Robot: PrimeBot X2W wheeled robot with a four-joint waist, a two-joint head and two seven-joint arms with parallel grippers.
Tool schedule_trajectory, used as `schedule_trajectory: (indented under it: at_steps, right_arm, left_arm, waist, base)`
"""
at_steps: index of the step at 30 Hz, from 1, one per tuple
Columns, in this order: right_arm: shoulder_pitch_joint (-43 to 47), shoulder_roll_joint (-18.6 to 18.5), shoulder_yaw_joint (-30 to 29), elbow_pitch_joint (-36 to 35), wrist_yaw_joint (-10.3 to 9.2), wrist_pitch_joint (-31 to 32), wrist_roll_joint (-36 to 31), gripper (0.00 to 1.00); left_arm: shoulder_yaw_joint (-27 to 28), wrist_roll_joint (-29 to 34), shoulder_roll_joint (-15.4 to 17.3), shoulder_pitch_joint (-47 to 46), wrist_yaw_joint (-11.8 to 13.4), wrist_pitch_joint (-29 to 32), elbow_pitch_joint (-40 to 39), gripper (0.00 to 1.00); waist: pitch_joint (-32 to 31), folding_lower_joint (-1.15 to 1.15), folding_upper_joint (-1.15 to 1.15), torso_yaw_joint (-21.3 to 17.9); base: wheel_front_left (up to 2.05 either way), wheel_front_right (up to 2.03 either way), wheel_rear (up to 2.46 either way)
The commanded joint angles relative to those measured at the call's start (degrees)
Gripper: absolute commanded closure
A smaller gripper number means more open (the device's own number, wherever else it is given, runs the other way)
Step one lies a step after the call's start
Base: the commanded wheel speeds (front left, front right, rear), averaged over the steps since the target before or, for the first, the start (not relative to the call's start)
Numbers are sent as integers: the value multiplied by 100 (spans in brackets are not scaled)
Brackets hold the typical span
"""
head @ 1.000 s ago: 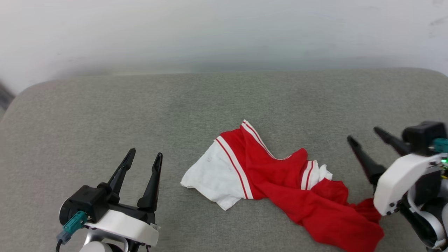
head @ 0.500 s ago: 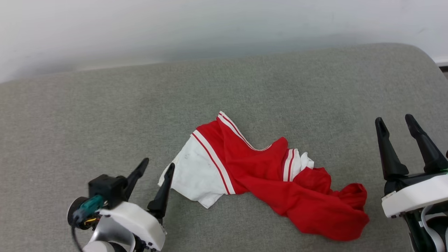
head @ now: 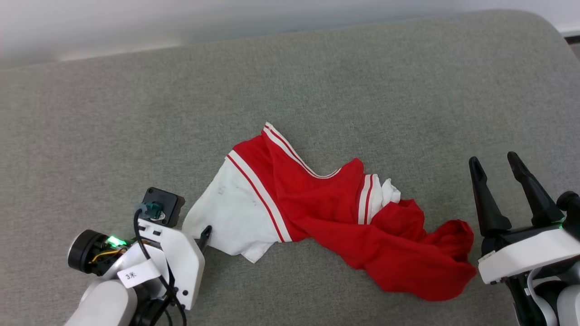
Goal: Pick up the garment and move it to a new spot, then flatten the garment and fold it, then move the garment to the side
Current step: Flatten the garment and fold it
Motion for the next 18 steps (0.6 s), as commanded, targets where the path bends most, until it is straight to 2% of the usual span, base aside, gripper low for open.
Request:
schedule_trajectory:
  at_steps: [1,8,9,10,11,18]
  right_arm:
    - [-104,43,7,25,-4,-55,27,0]
    - [-204,85,61,167,-4,-221,-27,0]
    - [-207,86,59,189,-4,-233,-34,0]
    - [-209,87,58,209,-4,-250,-42,0]
    - [-211,88,52,229,-4,-256,-61,0]
    - [-145,58,8,366,-4,-199,-152,0]
  left_arm:
    - [-30,75,60,-84,20,68,77,0]
    - [-313,-52,-6,-80,-166,476,601,0]
    - [-344,-98,-32,-28,-184,499,674,49]
    - [-357,-147,-54,27,-197,486,734,93]
    - [-379,-180,-76,92,-221,465,769,100]
    - [-45,-142,-72,154,-29,-310,619,100]
  waist:
    - [150,0,0,-63]
    - [395,0,0,-138]
    - [406,0,0,-143]
    - [411,0,0,-144]
    - [409,0,0,-139]
    - [197,0,0,45]
  base:
    - [0,0,0]
    - [0,0,0]
    - [0,0,0]
    - [0,0,0]
    - [0,0,0]
    - [0,0,0]
